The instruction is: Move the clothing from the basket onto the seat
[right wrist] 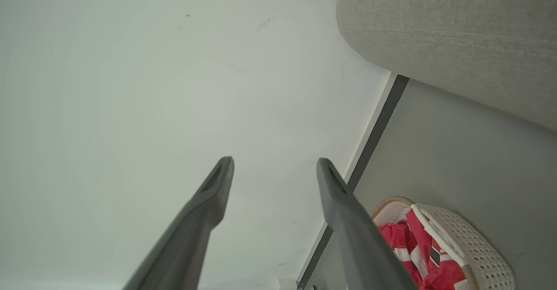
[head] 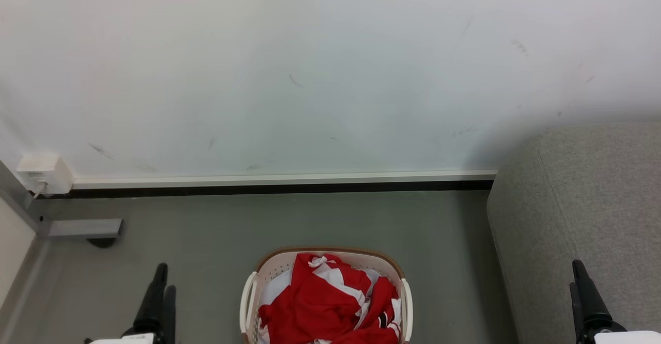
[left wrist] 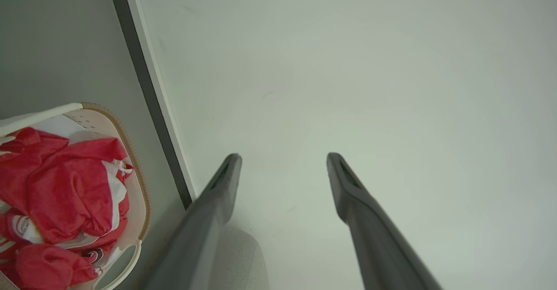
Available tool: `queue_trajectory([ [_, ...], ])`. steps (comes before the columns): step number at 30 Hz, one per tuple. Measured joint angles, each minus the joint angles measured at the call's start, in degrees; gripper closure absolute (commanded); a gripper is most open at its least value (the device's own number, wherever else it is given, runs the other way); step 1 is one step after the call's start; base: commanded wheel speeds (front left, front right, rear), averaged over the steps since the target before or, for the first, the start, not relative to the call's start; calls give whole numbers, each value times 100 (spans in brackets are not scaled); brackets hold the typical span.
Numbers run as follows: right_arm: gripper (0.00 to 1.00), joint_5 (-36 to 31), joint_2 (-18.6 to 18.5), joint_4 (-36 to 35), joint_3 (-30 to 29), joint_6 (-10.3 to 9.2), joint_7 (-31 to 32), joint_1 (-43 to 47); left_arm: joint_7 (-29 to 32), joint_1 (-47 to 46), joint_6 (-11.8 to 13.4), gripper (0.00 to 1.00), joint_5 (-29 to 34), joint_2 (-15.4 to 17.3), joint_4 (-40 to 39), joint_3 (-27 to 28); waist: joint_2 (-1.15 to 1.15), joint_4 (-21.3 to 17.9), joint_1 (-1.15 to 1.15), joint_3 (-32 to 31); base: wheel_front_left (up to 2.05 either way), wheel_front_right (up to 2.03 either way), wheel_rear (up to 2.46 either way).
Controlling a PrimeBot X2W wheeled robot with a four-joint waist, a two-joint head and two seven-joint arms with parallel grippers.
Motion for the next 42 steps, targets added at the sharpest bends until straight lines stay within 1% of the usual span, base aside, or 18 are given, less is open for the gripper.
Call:
queue_trajectory([
  [4, 0, -505, -1, -76, 69, 0, -104, -1, -97, 20, 46, 0, 289, 1, -63, -31, 0, 8, 0, -3, 0, 0, 0],
  [19, 0, -2532, -11, -363, 389, 0, -458, -1, -431, 130, 347, 0, 1980, 8, -365, -231, 0, 23, 0, -12, 0, 0, 0],
  [26, 0, -3197, -14, -376, 503, 0, -591, -1, -571, 176, 434, 0, 2729, 12, -408, -333, 0, 28, 0, -14, 0, 0, 0],
  [42, 0, -4425, -23, -328, 698, 0, -900, -10, -873, 263, 577, 0, 4473, 31, -621, -549, 0, 22, 0, 0, 0, 0, 0],
])
